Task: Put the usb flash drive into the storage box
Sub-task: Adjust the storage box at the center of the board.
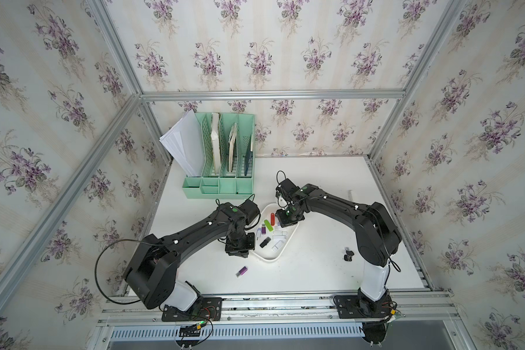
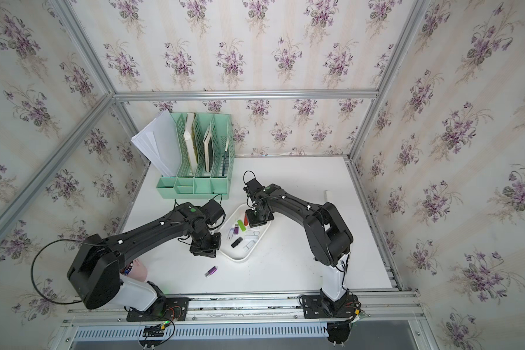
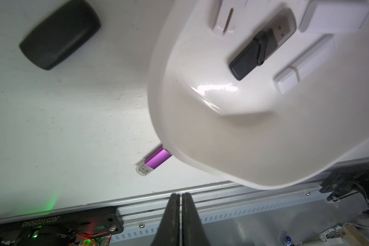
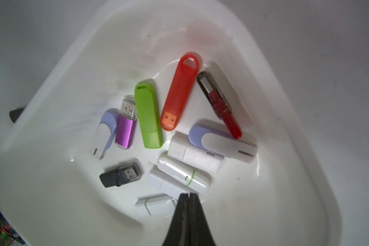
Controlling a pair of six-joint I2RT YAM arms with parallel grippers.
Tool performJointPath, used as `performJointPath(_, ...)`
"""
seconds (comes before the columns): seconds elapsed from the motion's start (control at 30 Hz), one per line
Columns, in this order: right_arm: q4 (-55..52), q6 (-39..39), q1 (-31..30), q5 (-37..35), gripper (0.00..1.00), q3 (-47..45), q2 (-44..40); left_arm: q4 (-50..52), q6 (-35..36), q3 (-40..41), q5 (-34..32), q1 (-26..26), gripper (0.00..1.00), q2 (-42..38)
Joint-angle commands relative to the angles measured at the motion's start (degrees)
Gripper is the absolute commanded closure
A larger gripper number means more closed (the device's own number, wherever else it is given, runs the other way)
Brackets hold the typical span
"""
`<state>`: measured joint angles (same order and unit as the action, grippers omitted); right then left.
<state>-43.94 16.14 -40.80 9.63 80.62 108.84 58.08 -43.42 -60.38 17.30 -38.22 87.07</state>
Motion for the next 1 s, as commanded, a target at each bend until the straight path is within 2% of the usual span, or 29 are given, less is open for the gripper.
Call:
performJointPath(0.0, -1.12, 0.12, -0.42, -1.49, 1.0, -0.95, -0.95, -1.33, 0.48, -1.69, -1.27, 0.07, 0.89, 1.92)
performJointPath(0.43, -1.54, 1.35, -1.65, -2.2, 1.0, -5.8, -5.03, 0.4, 6.27, -12.42, -3.85, 3.51, 0.89, 11.52)
performJointPath(0.8, -1.85, 2.1, -3.06, -0.98, 1.0, -5.82, -5.39, 0.83, 10.28, -22.75, -2.09, 6.06, 0.89, 20.76)
performJointPath(0.97, -0.75, 3.86, -5.5, -0.17, 1.0, -5.08, -5.05, 1.28, 11.63, -26.98, -1.14, 7.42, 0.89, 23.76)
